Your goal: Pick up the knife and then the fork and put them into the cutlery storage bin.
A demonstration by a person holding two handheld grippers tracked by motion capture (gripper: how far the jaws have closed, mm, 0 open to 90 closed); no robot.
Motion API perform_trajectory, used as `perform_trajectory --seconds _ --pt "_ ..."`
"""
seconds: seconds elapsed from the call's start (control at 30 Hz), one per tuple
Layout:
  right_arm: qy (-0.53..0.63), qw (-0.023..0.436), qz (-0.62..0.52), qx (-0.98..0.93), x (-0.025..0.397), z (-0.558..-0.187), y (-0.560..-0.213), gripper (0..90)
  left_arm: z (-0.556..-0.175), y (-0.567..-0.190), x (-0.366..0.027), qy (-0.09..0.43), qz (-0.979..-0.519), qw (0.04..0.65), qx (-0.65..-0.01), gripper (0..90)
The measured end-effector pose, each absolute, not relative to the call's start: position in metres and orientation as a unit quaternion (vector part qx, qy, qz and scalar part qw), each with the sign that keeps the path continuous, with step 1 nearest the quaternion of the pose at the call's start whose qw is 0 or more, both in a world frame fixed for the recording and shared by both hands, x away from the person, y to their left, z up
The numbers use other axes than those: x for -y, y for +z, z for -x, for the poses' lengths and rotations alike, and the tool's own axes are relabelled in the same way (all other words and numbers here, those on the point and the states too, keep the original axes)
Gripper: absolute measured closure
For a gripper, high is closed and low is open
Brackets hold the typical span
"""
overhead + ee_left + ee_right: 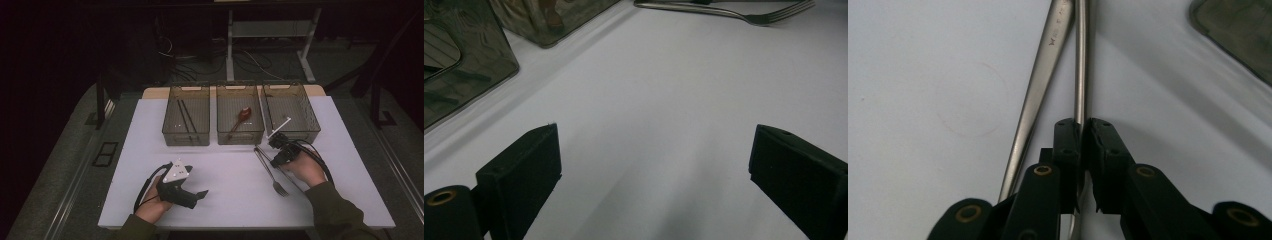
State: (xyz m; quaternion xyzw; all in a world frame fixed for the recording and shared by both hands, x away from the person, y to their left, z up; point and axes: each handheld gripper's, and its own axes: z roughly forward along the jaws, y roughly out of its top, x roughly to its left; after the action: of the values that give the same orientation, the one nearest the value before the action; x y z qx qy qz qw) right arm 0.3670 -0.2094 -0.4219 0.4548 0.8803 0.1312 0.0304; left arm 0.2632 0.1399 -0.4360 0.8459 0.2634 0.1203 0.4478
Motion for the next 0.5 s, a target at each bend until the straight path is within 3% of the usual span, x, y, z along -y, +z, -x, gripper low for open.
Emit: perform_trajectory --seconds 0.5 --pt "0.194 0.025 -0.454 -0.869 0.233 -0.364 -0.421 83.6 -0.263 -0.436 -0.141 0.119 -0.845 0.450 -0.264 5.8"
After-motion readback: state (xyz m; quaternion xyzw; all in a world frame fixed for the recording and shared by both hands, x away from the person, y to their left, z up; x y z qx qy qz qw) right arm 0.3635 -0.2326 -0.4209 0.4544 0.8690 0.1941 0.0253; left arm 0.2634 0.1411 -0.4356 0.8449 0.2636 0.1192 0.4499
